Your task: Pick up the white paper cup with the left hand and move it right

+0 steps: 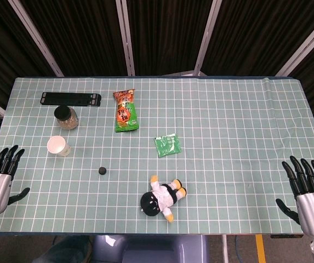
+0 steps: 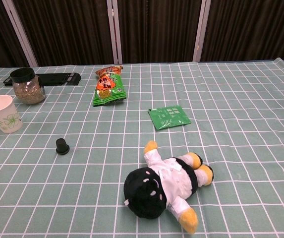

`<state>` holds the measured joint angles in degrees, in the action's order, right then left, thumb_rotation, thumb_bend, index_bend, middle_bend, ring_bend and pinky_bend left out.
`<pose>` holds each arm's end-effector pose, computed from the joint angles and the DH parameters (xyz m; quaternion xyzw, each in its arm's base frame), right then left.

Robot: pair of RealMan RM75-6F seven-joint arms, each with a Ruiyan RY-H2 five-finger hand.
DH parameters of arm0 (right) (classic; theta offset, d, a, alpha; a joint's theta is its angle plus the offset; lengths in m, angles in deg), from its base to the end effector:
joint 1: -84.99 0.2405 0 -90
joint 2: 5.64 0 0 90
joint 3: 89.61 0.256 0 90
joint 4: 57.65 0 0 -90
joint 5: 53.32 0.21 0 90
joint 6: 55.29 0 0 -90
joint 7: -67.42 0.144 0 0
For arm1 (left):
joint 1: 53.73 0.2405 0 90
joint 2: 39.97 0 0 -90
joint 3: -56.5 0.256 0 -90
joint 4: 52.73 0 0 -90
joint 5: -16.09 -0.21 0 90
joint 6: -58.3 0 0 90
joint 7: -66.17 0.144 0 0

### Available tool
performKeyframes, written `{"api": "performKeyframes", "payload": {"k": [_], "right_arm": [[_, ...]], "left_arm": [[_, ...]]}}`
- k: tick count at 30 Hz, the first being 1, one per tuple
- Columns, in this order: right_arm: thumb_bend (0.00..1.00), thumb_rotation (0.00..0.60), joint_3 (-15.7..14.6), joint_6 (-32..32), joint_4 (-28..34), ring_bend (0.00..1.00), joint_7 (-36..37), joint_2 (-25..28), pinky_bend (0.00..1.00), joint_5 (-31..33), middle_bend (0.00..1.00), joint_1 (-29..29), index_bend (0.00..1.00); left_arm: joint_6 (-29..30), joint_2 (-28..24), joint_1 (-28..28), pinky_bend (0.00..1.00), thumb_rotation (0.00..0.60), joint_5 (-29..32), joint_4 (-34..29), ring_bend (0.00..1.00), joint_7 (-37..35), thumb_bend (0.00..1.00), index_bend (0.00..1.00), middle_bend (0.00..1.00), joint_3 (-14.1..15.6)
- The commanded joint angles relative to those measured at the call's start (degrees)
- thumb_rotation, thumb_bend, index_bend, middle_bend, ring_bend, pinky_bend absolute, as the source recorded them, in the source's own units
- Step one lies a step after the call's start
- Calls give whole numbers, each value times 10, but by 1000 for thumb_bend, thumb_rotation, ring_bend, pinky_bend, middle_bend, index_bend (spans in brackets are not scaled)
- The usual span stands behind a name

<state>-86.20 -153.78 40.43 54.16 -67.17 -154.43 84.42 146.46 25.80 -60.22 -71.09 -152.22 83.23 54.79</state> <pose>-0.2624 -0.1478 0.1837 0.6194 -0.2346 0.4319 0.6121 -0.2743 0.1822 0.1438 -0.6265 -0.3212 -0.3673 0.6078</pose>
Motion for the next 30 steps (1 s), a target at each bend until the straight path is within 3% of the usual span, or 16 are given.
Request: {"api": "performKeyframes", "payload": {"k": [1,10,17,22,30], "right_arm": [[0,600,-2,4,5,0,8,3,0,3,0,0,0],[0,600,-4,12,11,0,25,10,0,4,0,4,0],[0,600,-1,34,18,0,22,10,0,17,0,13,0],[0,600,6,43,21,0,13,7,0,32,0,18,0],[0,600,10,68,8,0,-2,-6,0,60,0,27,0]], "left_arm": [[1,3,-1,0,600,-3,7,0,-6,0,0,0,-2],[-38,25,-27,0,600,12,50,0,-5,0,0,0,-19],[-194,84,-132,0,600,47,159,0,88,0,0,0,-42],[-272,128,-198,0,600,33,252,0,136,1,6,0,-40],[-295,205,-244,0,600,13,393,0,187,0,42,0,-30]]}}
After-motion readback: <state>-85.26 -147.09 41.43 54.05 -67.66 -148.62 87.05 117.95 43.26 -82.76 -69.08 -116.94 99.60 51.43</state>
